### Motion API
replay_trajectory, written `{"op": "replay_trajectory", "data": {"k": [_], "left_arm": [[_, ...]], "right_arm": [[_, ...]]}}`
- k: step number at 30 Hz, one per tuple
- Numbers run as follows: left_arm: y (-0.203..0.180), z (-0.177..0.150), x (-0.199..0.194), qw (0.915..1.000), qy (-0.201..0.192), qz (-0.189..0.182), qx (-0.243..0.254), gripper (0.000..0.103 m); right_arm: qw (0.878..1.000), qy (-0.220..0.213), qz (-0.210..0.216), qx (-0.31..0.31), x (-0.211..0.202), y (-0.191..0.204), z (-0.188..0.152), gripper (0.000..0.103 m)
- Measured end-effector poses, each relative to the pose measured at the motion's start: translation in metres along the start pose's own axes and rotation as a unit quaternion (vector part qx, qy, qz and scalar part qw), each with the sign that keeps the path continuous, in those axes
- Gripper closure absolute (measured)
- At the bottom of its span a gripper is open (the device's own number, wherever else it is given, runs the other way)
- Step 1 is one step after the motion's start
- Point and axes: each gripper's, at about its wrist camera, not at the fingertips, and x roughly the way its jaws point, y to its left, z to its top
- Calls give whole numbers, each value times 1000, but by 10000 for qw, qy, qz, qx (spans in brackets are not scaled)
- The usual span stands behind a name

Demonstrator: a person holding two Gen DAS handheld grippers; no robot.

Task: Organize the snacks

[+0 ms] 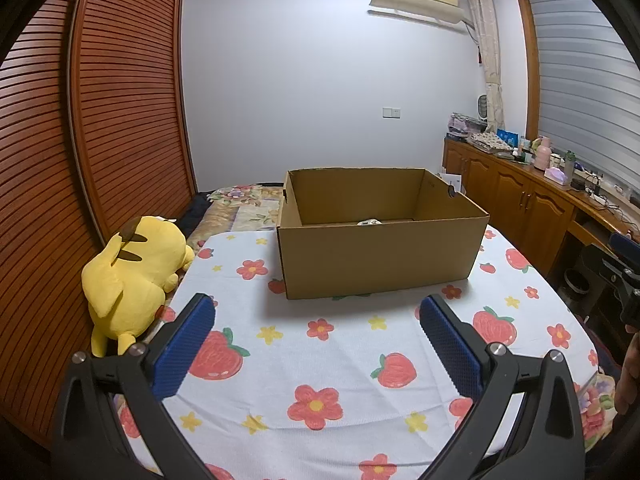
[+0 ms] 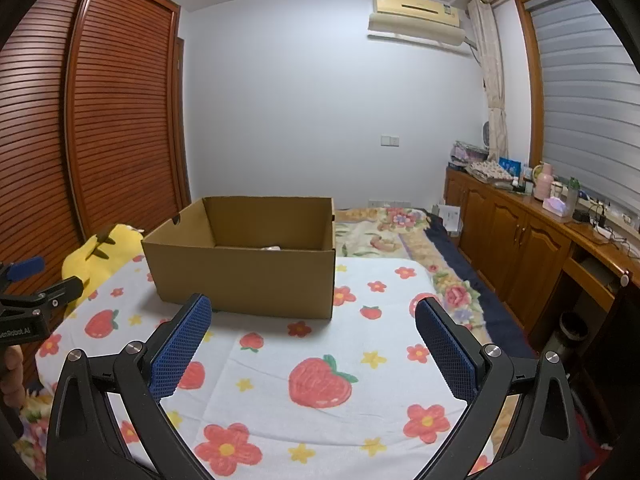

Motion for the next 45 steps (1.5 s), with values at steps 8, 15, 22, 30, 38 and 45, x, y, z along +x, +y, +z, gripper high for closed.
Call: {"op": "replay_trajectory", "data": {"k": [8, 15, 22, 30, 38, 45], "left_arm": [[0, 0, -1, 10000, -2, 0, 7, 0], [-1, 0, -1, 10000, -7, 1, 10, 0], [0, 0, -1, 10000, -20, 13, -8, 0], [-4, 2, -3, 10000, -17, 5, 15, 0], [-4, 1, -3, 10000, -17, 4, 21, 0], [-4, 1, -3, 10000, -23, 3, 16, 0]], "right_arm": [[10000, -1, 3, 4, 0, 0, 0, 0], [10000, -4, 0, 4, 0, 0, 0, 0], [10000, -2, 4, 4, 0, 0, -1, 0], [10000, -4, 4, 6, 0, 0, -1, 0], [10000, -5, 0, 6, 0, 1, -1, 0], [10000, -8, 4, 8, 0, 1, -1, 0]]}}
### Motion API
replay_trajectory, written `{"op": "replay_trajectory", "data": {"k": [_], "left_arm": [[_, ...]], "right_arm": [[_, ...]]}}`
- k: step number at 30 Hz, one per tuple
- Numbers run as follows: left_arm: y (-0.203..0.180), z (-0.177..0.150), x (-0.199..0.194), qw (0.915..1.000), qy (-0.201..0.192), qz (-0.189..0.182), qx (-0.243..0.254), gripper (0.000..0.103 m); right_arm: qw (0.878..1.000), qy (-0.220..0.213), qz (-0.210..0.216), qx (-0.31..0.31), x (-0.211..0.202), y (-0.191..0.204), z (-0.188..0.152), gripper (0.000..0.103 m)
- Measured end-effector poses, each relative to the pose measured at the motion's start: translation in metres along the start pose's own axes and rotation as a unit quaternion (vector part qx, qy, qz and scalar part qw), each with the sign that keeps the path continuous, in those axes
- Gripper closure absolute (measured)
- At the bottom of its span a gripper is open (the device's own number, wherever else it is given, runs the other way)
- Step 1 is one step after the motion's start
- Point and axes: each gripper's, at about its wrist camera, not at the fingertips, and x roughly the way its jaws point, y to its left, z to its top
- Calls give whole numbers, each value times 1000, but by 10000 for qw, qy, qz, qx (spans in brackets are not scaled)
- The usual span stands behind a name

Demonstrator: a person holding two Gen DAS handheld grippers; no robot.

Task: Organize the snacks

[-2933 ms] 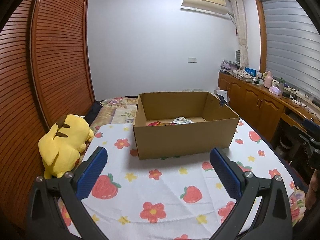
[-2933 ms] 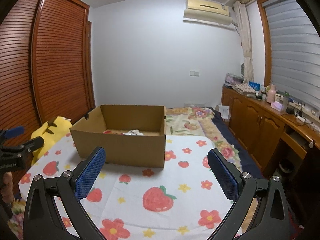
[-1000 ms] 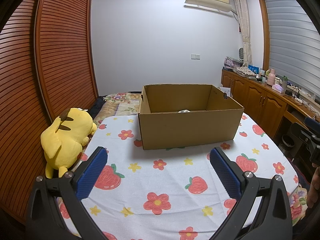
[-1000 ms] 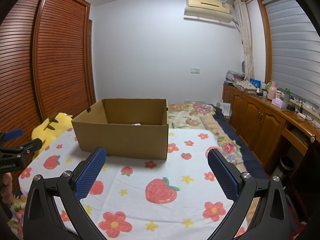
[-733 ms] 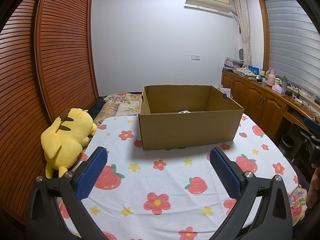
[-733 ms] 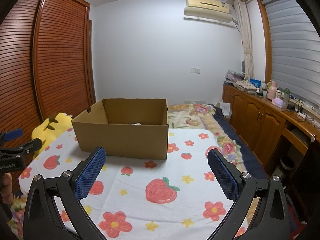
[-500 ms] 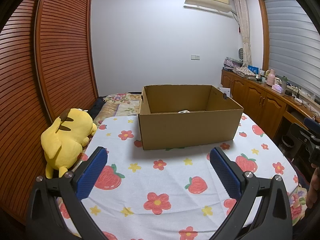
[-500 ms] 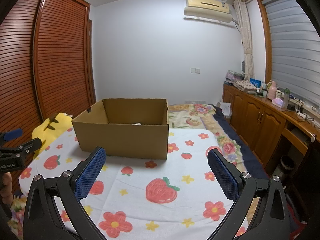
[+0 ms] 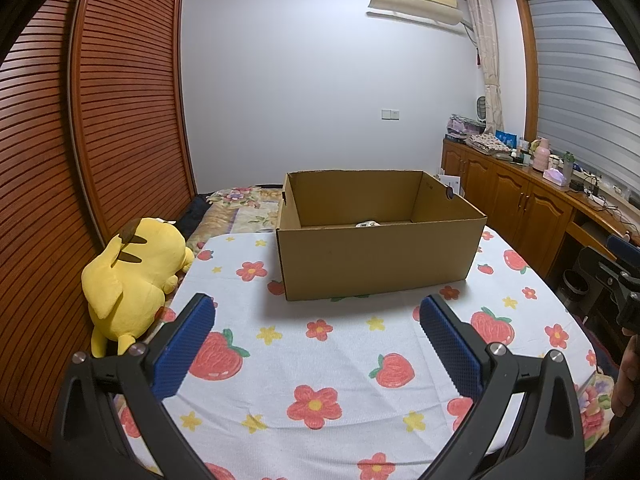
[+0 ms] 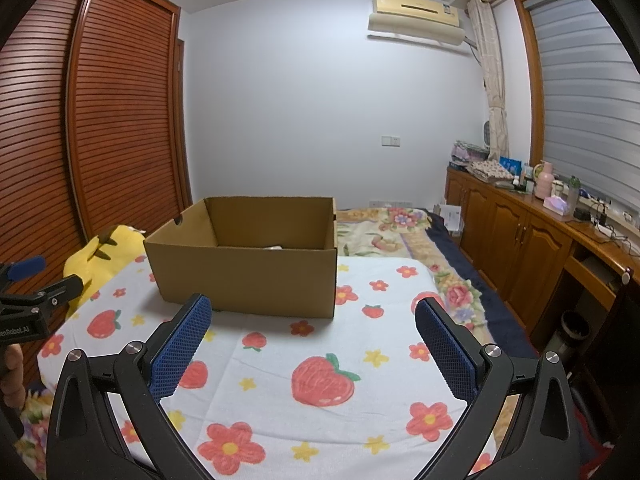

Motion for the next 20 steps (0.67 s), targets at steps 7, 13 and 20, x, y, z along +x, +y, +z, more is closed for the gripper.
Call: {"op": "replay_trajectory", "data": {"k": [7, 13, 20], "left_arm": [[0, 1, -1, 10000, -3, -15, 1, 0], [-1, 1, -1, 10000, -1, -18, 2, 0], [-2, 1, -1, 10000, -3, -14, 1, 0]], "right_arm": [[10000, 9, 0, 2, 0, 0, 0, 0], [10000, 4, 4, 6, 0, 0, -1, 0], [10000, 0, 0, 6, 0, 3, -1, 0]]}}
